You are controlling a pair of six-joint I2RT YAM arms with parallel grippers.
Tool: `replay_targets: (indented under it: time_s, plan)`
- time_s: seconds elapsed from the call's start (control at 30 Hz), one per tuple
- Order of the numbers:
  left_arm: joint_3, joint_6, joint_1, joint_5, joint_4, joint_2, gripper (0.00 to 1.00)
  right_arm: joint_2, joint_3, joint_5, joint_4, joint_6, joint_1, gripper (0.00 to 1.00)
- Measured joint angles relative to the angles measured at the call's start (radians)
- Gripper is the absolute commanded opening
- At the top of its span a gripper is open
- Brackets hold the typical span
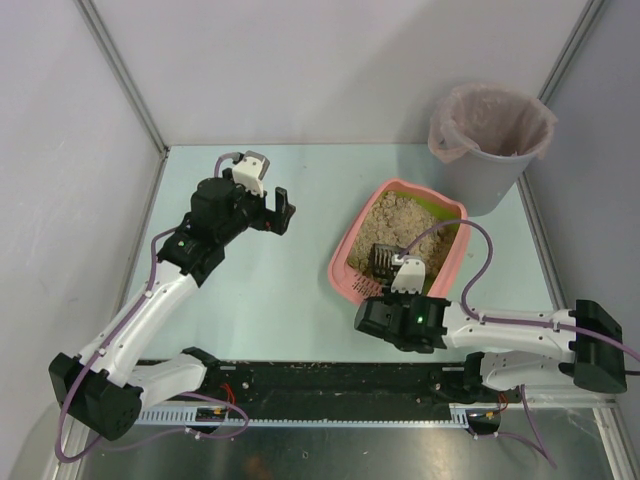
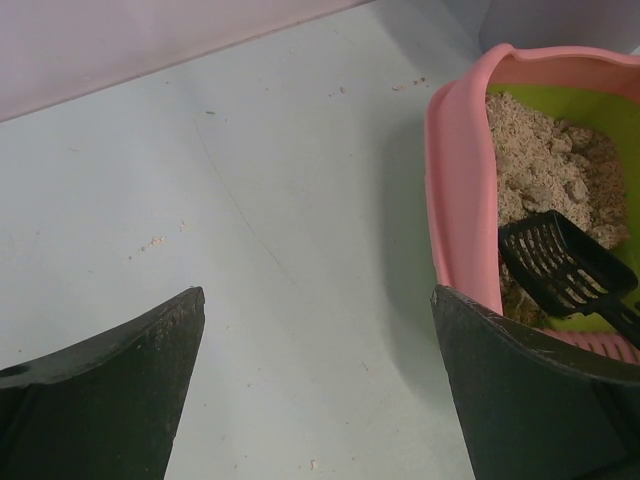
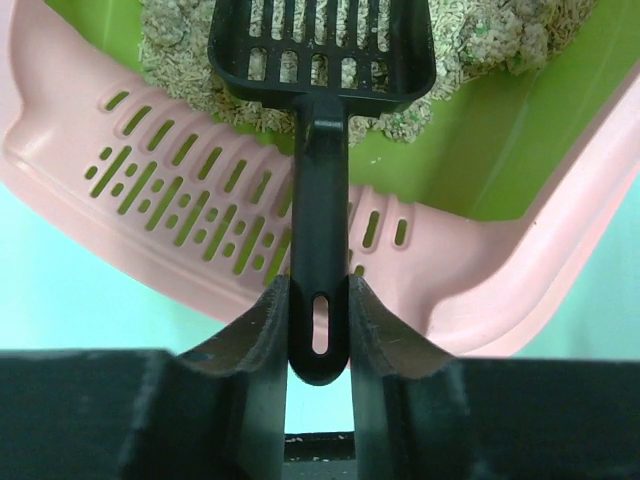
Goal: Clean the litter box
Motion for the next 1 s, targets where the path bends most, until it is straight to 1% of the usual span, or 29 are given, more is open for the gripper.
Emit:
replay_targets:
  time_s: [0.1,0.2,0.27,0.33,0.43,0.57,0.73,0.83,1.0]
  plan:
    - [0.0,0.0,-0.002,0.0,0.0,0.0,0.99,-0.016,-0.002,-0.005,0.002,-0.035,-0.003,0.0]
    - [0.0,0.0,-0.005,0.0,0.0,0.0,1.0,-0.062,0.008,-0.039,-0.006,-0.09,-0.042,0.0]
    - [0.0,0.0,-0.009,-0.001,0.0,0.0,1.0,-0.1,0.037,-0.088,-0.02,-0.127,-0.113,0.0]
    - [0.0,0.0,-0.015,-0.002,0.0,0.0,1.0,-0.125,0.083,-0.138,-0.042,-0.156,-0.186,0.0]
    - [0.0,0.0,-0.025,-0.004,0.0,0.0,1.0,-0.127,0.185,-0.204,-0.097,-0.191,-0.261,0.0]
    - [0.0,0.001,-0.037,-0.004,0.0,-0.001,1.0,-0.083,0.344,-0.292,-0.182,-0.241,-0.329,0.0]
    - [0.0,0.001,-0.039,-0.005,0.0,-0.003,1.0,0.026,0.522,-0.391,-0.319,-0.316,-0.416,0.0]
    - [-0.001,0.001,-0.043,-0.005,0.0,-0.013,1.0,0.074,0.563,-0.446,-0.378,-0.349,-0.441,0.0]
    - [-0.001,0.001,-0.049,-0.011,0.0,-0.029,1.0,0.096,0.59,-0.555,-0.446,-0.385,-0.47,0.0]
